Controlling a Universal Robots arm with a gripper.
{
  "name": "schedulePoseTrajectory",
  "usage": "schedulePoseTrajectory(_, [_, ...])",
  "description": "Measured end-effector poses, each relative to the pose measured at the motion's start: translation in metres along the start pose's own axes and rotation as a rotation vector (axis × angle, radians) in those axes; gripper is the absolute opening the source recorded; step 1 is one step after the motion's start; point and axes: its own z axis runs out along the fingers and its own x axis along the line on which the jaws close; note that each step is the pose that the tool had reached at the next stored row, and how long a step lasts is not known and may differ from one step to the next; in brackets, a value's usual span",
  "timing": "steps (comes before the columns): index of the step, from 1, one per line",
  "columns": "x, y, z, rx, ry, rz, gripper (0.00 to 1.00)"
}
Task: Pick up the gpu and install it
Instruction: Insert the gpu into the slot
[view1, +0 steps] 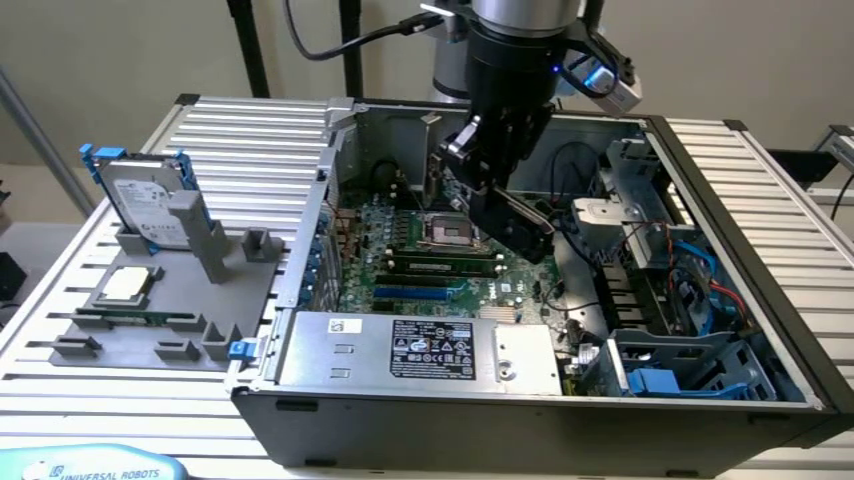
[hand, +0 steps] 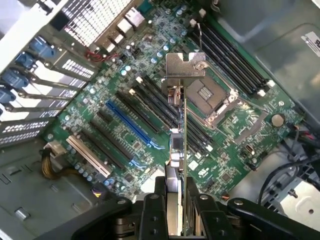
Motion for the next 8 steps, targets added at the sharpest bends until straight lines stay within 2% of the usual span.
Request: schedulePoseTrajectory(8, [0.0001, 0.0001, 0.0081, -0.0022, -0.0016, -0.145, 0.27])
